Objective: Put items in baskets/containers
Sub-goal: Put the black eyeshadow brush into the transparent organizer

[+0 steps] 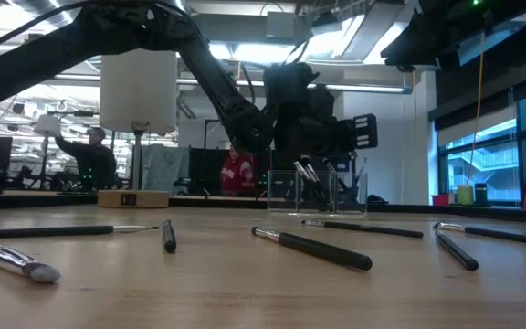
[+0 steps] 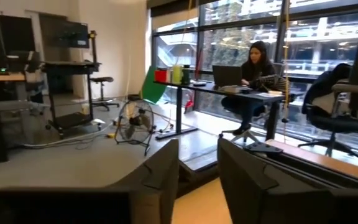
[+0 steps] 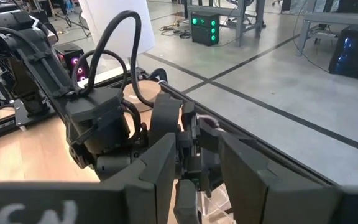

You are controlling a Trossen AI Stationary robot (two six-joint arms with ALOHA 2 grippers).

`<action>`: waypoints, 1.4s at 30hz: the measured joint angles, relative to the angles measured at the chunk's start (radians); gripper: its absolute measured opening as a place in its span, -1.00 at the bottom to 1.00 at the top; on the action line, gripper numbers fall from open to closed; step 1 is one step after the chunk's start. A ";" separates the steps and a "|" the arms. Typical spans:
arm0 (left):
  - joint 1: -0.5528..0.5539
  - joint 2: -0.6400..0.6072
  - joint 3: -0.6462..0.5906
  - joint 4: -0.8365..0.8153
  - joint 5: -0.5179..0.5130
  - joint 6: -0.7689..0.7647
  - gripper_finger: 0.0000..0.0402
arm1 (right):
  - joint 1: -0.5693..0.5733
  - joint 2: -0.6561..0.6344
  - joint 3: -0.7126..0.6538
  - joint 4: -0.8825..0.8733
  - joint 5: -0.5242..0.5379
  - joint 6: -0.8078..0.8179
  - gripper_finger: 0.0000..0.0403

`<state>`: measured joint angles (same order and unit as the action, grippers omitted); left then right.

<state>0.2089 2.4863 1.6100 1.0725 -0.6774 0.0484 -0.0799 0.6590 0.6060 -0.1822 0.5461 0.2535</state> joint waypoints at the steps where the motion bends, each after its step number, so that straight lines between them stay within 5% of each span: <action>1: -0.002 0.000 0.000 0.000 -0.008 0.001 -0.42 | 0.000 0.000 0.000 -0.002 0.000 0.000 -0.39; 8: -0.027 -0.052 -0.001 -0.013 -0.080 0.142 -0.28 | 0.000 0.000 0.000 -0.003 0.000 0.000 -0.39; 13: -0.061 -0.151 -0.001 -0.211 -0.083 0.284 -0.30 | 0.000 0.000 0.000 -0.003 0.000 0.000 -0.39; 20: -0.027 -0.296 0.045 -0.801 0.195 0.137 -0.38 | 0.000 0.000 0.000 -0.002 0.000 0.006 -0.39; 24: 0.059 -0.303 0.188 -1.173 0.435 0.032 -0.45 | 0.000 0.000 0.000 0.001 0.000 0.026 -0.39; 28: 0.119 -0.289 0.327 -1.380 0.542 -0.002 -0.46 | 0.000 0.000 0.000 0.005 0.000 0.024 -0.39; 42: 0.104 -0.226 0.360 -1.376 0.582 -0.034 -0.04 | 0.000 0.000 0.000 0.024 0.000 0.000 -0.39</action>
<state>0.3131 2.2601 1.9697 -0.3030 -0.0950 0.0144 -0.0797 0.6586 0.6056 -0.1583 0.5457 0.2535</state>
